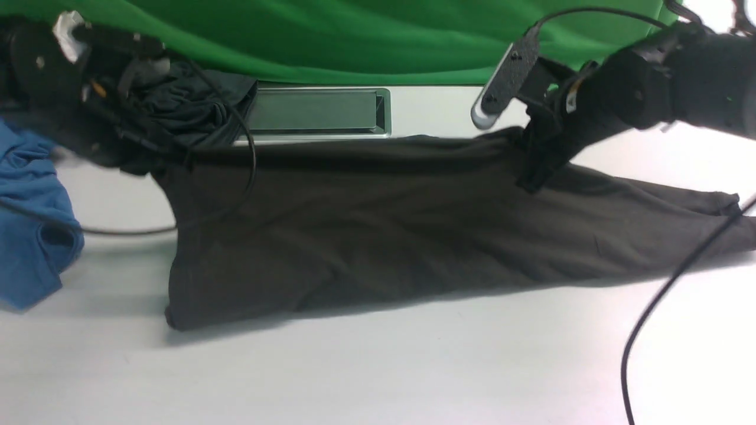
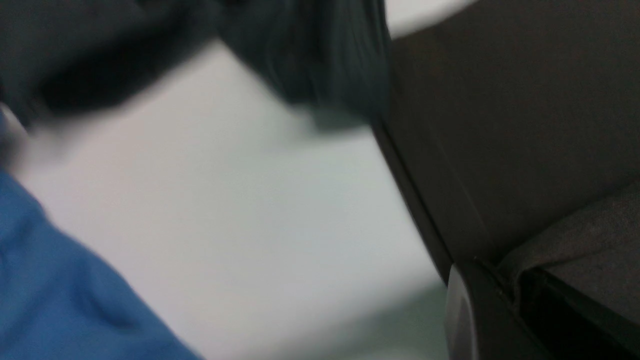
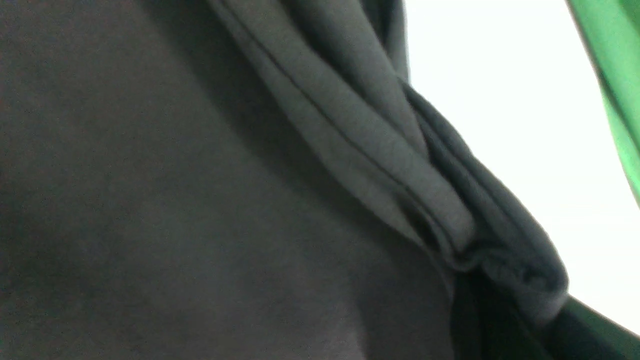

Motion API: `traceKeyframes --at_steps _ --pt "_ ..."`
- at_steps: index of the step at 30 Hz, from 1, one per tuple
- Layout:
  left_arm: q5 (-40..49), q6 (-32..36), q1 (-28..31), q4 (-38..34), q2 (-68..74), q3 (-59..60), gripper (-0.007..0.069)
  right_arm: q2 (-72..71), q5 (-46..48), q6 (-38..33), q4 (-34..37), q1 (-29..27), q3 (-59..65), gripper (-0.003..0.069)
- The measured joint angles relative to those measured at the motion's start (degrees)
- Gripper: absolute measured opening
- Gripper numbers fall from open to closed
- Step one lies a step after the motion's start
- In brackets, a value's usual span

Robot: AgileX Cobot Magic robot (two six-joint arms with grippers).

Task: Fold a long-sleeved shirt on a white desktop.
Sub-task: 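Fold the black garment in half by bringing its near edge over to the far edge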

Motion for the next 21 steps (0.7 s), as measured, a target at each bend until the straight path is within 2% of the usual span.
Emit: traceKeyframes --at_steps 11,15,19,21 --pt "-2.34 0.19 1.07 0.31 12.99 -11.32 0.0041 11.27 -6.09 0.05 1.88 -1.96 -7.82 0.0034" --pt "-6.29 0.19 1.07 1.01 16.53 -12.54 0.0041 13.74 -11.32 0.05 1.58 -2.00 -7.95 0.0043" --pt "-9.50 0.33 1.36 1.62 18.10 -12.53 0.0057 14.59 -15.25 0.96 1.20 -2.44 -7.99 0.0153" --pt "-11.81 0.94 1.54 2.46 18.92 -12.59 0.0089 14.67 -17.16 1.90 0.94 -2.96 -7.99 0.0304"
